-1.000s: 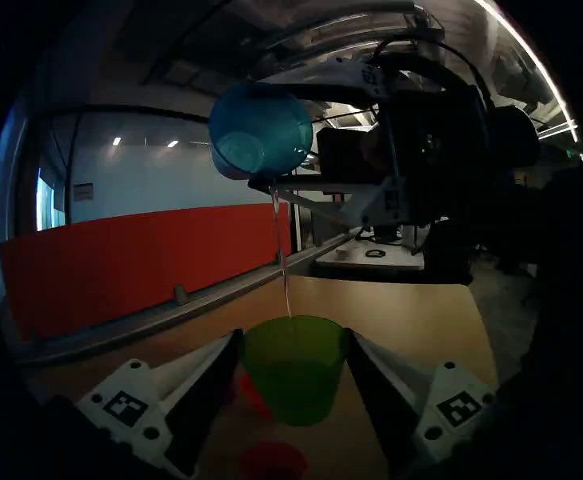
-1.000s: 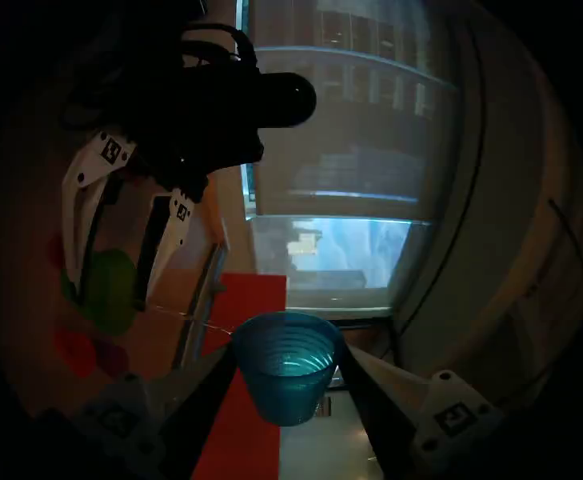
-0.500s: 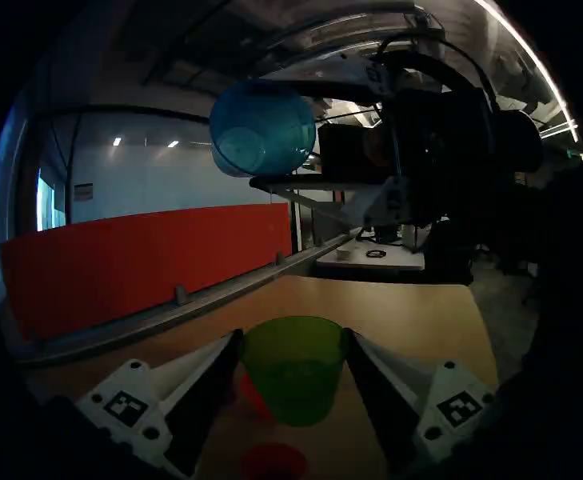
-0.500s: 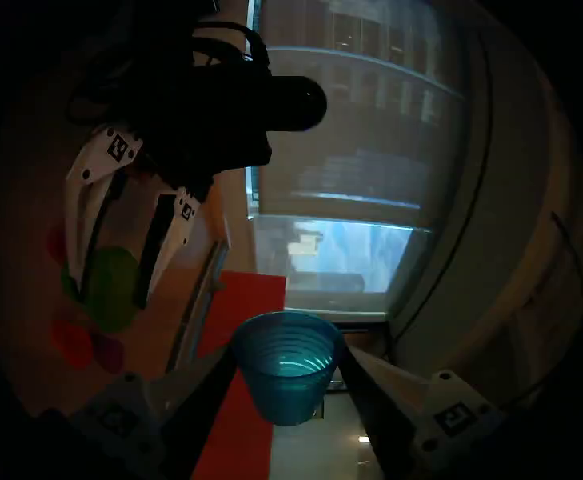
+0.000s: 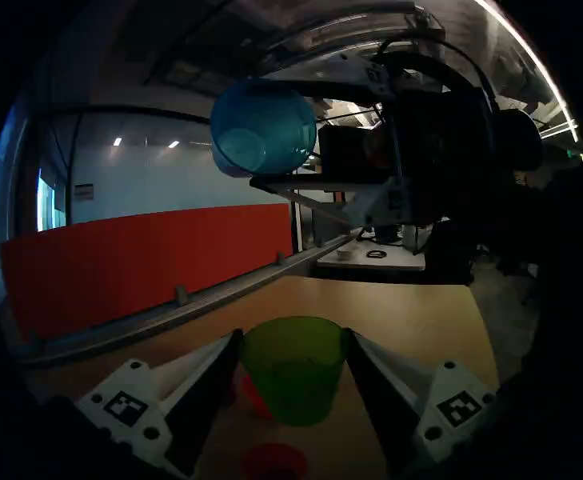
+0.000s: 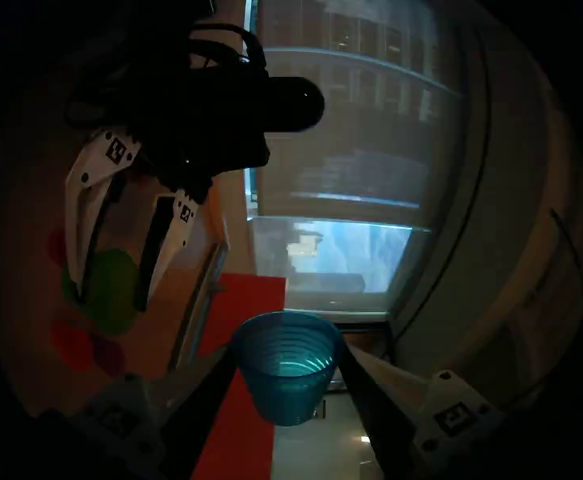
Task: Pour water
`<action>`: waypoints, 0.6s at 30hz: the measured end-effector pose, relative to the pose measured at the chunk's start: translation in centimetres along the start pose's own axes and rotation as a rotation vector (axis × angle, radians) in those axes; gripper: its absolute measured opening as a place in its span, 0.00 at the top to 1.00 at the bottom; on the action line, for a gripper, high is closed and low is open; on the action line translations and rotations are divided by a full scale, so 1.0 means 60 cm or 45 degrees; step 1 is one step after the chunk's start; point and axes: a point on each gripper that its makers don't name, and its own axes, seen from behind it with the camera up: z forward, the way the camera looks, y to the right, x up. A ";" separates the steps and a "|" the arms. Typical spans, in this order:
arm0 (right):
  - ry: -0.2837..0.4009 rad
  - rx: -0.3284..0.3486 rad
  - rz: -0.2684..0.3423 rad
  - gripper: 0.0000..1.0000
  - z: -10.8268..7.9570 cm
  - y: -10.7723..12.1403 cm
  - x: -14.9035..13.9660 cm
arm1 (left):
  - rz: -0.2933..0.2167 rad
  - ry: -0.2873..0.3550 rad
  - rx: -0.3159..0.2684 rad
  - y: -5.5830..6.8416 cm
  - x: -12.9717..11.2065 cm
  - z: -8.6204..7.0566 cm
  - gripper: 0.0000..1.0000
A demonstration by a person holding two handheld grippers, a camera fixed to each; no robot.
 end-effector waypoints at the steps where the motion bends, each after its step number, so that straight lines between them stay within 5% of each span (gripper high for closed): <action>1: 0.000 0.000 0.004 0.09 0.000 0.000 -0.001 | 0.000 0.000 0.001 0.000 0.000 0.000 0.10; 18: 0.005 -0.017 0.092 0.09 -0.007 0.015 -0.007 | 0.003 0.002 0.005 -0.002 0.002 0.000 0.10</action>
